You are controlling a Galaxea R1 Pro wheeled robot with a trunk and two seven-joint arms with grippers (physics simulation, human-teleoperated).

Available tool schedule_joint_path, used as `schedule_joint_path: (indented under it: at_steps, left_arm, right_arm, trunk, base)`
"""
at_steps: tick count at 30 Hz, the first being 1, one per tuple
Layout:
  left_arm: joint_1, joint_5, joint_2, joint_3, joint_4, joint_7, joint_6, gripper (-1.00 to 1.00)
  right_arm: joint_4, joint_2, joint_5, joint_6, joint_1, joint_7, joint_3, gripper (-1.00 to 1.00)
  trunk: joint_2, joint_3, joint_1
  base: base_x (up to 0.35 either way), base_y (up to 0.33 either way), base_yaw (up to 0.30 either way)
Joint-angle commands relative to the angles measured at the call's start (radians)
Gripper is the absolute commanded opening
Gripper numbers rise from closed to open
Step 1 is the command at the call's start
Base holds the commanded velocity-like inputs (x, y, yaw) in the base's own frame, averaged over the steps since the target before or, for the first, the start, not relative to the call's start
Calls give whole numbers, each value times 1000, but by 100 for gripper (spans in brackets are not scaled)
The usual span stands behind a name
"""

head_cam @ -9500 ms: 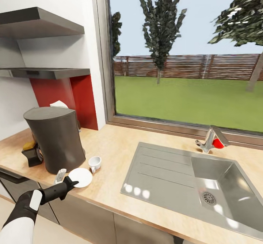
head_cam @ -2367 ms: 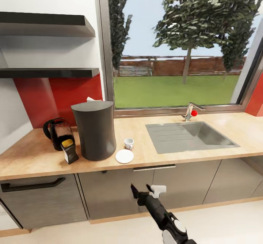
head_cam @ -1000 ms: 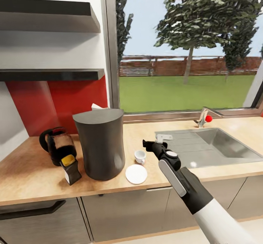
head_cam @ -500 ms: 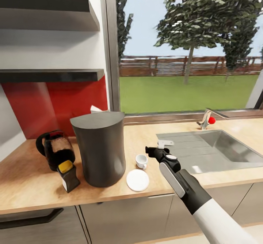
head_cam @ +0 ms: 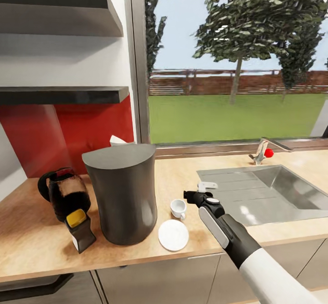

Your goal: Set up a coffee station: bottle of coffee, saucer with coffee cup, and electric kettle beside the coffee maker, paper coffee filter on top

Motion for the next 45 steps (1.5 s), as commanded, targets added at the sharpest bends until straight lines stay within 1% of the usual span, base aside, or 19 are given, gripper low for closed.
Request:
schedule_joint_path:
  at_steps: [1, 9, 13, 25, 27, 35, 41, 45]
  left_arm:
    - [0, -9, -1, 9, -2, -6, -1, 100]
    - [0, -9, -1, 10, -2, -6, -1, 100]
    - [0, -9, -1, 10, -2, -6, -1, 100]
    - [0, -9, -1, 10, -2, -6, -1, 100]
    - [0, -9, -1, 10, -2, -6, -1, 100]
    - [0, -9, 1, 11, -2, -6, -1, 100]
    - [0, -9, 1, 12, -2, -5, -1, 100]
    - [0, -9, 1, 11, -2, -5, -1, 100]
  right_arm:
    - [4, -1, -9, 2, -1, -9, 4, 100]
    - [18, -1, -9, 2, -1, -8, 5, 100]
    - [60, 4, -9, 2, -1, -8, 7, 100]
    - [91, 9, -11, 2, -1, -6, 8, 100]
    - [110, 16, -10, 1, -1, -5, 8, 100]
    - [131, 21, -11, 0, -1, -4, 8, 100]
    - [159, 32, -10, 0, -1, -3, 8, 100]
    - [167, 34, -10, -1, -1, -2, 8, 100]
  trunk:
    - [-2, -2, 1]
    - [-2, -2, 1]
    - [-2, -2, 1]
    - [-2, -2, 1]
    - [-2, -2, 1]
    - [-2, -2, 1]
    - [-2, -2, 1]
    - [-2, -2, 1]
  base:
    - [225, 46, 0]
    - [69, 13, 0]
    - [87, 34, 0]
    - [50, 19, 0]
    - [1, 0, 0]
    - [0, 0, 0]
    - [0, 0, 0]
    - [0, 0, 0]
